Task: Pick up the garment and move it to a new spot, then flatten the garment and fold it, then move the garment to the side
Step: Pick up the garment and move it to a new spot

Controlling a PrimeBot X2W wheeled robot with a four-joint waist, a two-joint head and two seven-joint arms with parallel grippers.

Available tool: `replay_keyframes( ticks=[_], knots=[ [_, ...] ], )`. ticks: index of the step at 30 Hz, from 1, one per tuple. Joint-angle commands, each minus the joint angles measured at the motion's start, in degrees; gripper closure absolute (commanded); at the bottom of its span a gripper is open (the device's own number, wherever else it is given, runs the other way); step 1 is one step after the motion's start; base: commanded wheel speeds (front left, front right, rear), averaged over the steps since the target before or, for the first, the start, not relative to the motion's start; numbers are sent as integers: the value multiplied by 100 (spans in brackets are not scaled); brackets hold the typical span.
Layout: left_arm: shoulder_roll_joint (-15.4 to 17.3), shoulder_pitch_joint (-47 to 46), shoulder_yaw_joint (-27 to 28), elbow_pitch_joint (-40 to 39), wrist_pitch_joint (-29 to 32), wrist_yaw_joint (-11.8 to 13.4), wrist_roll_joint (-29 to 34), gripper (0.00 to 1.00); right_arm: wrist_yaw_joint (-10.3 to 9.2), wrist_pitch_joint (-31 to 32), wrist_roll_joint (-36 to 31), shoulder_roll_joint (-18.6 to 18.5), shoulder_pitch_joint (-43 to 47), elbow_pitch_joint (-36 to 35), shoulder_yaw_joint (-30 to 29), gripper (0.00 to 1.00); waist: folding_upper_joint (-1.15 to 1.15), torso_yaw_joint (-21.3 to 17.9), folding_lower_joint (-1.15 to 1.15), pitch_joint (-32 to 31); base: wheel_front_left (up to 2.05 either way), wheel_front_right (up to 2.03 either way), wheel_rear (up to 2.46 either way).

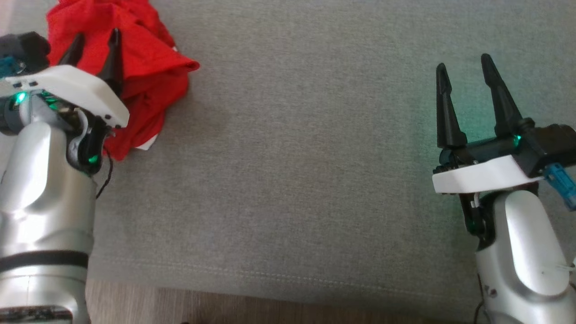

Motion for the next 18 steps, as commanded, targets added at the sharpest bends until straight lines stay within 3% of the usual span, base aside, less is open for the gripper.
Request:
replay_keyframes(
  ticks=[1,2,3,4,5,18],
  knots=[
    [336,-272,77,36,18,-30,-6,0,-4,26,-15,-7,-126,-224,157,0,0,-80,0,61,0,0,0],
    [367,-321,33,151,21,-43,10,0,-4,18,-9,-7,-127,-218,169,0,0,-104,0,69,0,0,0],
    [388,-360,-4,274,39,-56,6,13,-4,8,0,-7,-126,-210,180,0,0,-126,0,74,0,0,0],
    [405,-398,-34,384,38,-67,-5,69,-4,-3,8,-7,-123,-201,189,0,0,-145,0,75,0,0,0],
    [421,-435,-52,474,5,-77,-20,100,-4,-15,16,-7,-117,-190,193,0,0,-161,0,74,0,0,0],
    [466,-612,23,560,-1310,-84,-60,100,-4,-171,133,-7,3,72,163,0,0,-159,0,-369,0,0,0]
  ],
)
